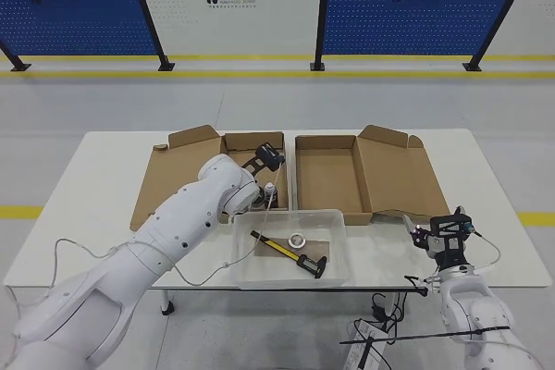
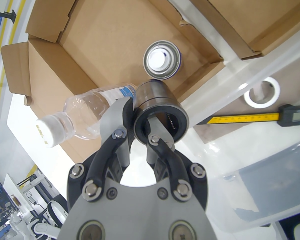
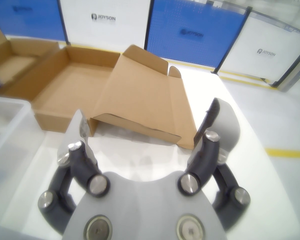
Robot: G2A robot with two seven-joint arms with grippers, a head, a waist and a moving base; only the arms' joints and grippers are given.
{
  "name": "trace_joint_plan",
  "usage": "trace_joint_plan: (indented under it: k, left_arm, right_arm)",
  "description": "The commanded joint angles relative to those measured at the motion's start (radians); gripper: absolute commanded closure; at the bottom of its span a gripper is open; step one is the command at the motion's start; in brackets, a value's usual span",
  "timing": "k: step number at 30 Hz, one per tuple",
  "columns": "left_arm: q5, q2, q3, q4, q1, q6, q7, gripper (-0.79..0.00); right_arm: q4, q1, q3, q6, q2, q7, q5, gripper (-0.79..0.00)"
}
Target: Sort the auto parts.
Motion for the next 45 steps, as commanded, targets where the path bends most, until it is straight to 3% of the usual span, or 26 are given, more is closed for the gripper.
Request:
trace_joint_plan:
  k: [1, 21, 45]
  left_arm:
    - [0.002, -0.003, -0.002, 0.012, 0.0, -0.005, 0.003, 0.0]
    - [-0.004, -0.043, -0.013, 0.108, 0.0, -0.062, 0.012, 0.0]
    - [0.027, -0.074, -0.042, 0.123, 0.007, -0.052, 0.003, 0.0]
  right_arm:
    - [0.0, 0.0, 0.0, 0.0, 0.0, 0.0, 0.0, -0.785]
    - [0.0, 0.0, 0.0, 0.0, 0.0, 0.0, 0.0, -0.785]
    - [0.0, 0.0, 0.0, 0.0, 0.0, 0.0, 0.0, -0.785]
